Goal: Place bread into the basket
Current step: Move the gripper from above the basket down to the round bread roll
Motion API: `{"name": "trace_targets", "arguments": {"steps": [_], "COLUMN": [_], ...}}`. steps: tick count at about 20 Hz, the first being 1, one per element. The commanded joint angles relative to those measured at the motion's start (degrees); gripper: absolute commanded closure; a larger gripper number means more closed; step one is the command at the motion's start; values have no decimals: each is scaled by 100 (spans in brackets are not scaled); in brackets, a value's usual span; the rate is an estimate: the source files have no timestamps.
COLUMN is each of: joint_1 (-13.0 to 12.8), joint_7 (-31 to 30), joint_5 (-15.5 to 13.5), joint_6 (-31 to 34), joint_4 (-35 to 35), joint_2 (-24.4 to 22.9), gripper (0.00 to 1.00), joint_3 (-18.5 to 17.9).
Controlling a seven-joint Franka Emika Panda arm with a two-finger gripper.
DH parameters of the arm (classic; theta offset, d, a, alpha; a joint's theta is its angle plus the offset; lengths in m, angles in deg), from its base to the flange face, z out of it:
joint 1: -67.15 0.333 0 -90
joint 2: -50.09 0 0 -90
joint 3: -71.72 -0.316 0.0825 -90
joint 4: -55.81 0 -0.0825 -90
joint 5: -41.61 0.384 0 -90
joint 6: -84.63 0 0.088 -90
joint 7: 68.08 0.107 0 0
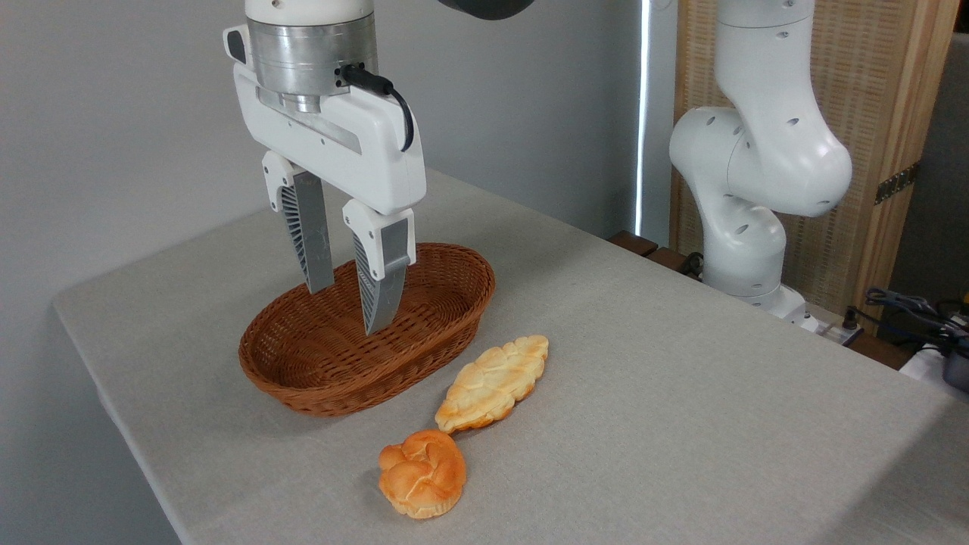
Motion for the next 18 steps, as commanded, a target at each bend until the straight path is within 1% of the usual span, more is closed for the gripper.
{"name": "trace_targets", "arguments": {"steps": [1,3,9,14,16,18], "joint_1": [-48,-40,-31,-31,-31,-31], "joint_7": [812,820,829,882,882,882], "joint_5": [571,578,569,604,761,797], "joint_6": [-525,-627,-636,-926,-1023,-1058], "joint_4": [-1095,-1107,-1115,-1116,-1116,-1116], "joint_2": [-6,3,21,301,381,486], "gripper": [0,0,0,0,0,0], "joint_3": [-88,-88,-97,-97,-97,-97]}}
